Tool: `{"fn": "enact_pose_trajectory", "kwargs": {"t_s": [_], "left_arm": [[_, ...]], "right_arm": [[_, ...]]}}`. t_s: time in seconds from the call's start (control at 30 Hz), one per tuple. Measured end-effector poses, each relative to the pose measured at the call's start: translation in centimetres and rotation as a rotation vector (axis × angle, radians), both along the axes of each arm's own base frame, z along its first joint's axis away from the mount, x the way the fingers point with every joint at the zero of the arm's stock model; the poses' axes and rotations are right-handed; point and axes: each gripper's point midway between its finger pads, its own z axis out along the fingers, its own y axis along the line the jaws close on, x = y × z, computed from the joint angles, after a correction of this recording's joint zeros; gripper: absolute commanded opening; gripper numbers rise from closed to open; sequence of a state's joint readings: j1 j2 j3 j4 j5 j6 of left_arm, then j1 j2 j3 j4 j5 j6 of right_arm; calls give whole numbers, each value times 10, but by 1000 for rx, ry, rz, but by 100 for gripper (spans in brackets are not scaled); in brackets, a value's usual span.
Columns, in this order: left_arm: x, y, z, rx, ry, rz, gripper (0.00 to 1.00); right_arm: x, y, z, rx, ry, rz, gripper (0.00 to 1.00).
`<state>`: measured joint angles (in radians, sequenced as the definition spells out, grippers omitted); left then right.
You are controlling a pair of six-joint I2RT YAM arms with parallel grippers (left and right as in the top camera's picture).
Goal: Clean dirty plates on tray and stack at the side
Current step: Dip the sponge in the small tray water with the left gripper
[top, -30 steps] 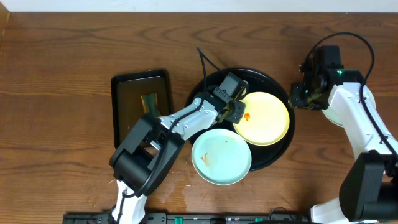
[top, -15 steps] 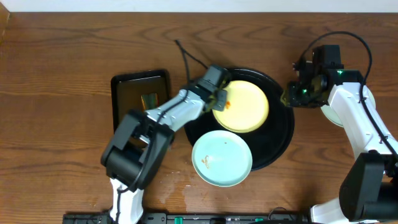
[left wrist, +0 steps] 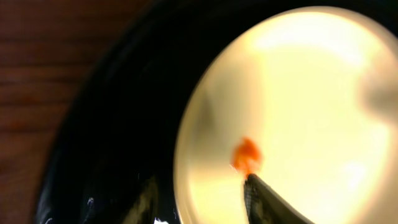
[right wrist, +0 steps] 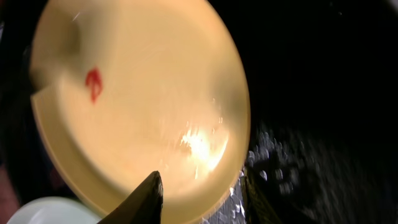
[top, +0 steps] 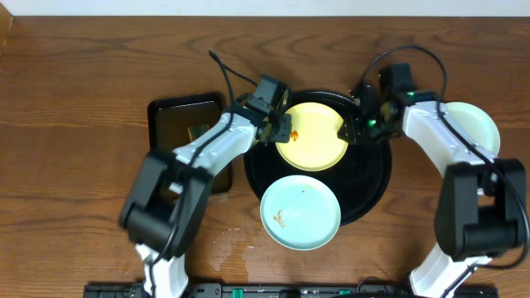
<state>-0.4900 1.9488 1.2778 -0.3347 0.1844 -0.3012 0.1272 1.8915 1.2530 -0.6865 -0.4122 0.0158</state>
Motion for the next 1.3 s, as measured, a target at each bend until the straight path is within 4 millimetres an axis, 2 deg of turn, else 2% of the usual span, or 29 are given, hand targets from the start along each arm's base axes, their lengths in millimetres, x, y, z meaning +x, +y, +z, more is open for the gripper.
{"fn": "enact_pose_trajectory", "kwargs": {"t_s": [0.03, 0.07, 0.17, 0.23, 0.33, 0.4, 0.5, 0.73, 0.93, 1.07, 1.2, 1.3], "left_arm": [[-2, 1, 12, -7, -11, 1, 55], [-4, 3, 34, -22, -38, 0, 56], [-14, 12, 82, -48, -88, 7, 69], [-22, 20, 108, -64, -118, 14, 69], [-32, 37, 132, -42, -147, 33, 69], [-35, 57, 136, 21, -154, 76, 71], [-43, 88, 125, 140, -108, 138, 71], [-57, 157, 87, 259, 55, 340, 70], [-61, 195, 51, 251, 112, 464, 70], [-55, 202, 31, 210, 98, 496, 63], [-40, 196, 12, 158, 63, 495, 57], [-35, 193, -11, 151, 88, 489, 46]], "right_arm": [[2, 1, -5, -2, 2, -7, 40], [5, 0, -10, -6, 9, -22, 39], [8, -4, -17, -26, 12, -48, 33], [8, -5, -21, -33, 22, -57, 30], [5, -5, -34, -37, 56, -64, 20], [6, -1, -37, -24, 64, -65, 13], [7, 6, -40, -29, 59, -55, 1], [6, 11, -40, -35, 61, -43, 1], [5, 7, -40, -70, 69, -61, 1], [6, 3, -40, -90, 67, -75, 1], [6, 1, -40, -102, 65, -79, 1], [6, 1, -40, -103, 65, -79, 1]]}}
